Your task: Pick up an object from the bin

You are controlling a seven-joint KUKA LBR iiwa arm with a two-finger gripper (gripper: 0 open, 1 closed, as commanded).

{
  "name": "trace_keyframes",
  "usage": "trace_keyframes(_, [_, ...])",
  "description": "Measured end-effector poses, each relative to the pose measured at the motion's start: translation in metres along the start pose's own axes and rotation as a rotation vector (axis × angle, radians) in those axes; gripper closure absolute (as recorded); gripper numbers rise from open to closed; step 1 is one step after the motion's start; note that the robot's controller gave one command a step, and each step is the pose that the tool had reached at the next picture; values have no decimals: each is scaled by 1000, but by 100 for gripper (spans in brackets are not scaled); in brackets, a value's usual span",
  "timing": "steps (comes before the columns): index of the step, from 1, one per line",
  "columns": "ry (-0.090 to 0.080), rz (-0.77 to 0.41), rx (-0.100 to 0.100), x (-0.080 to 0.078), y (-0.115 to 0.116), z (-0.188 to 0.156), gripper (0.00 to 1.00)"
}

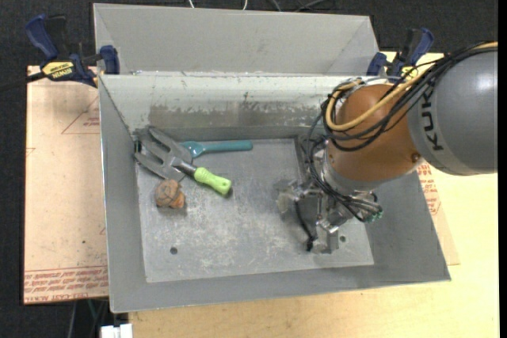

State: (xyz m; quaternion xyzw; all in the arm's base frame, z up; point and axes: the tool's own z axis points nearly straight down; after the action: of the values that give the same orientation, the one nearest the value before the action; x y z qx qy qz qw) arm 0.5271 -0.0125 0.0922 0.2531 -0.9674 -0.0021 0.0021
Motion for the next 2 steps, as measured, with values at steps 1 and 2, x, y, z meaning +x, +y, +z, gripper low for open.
trace_keyframes(1, [-2,-2,0,0,0,0,0])
trace_keyframes(2, [-3,-10,-1,24,-33,14,0])
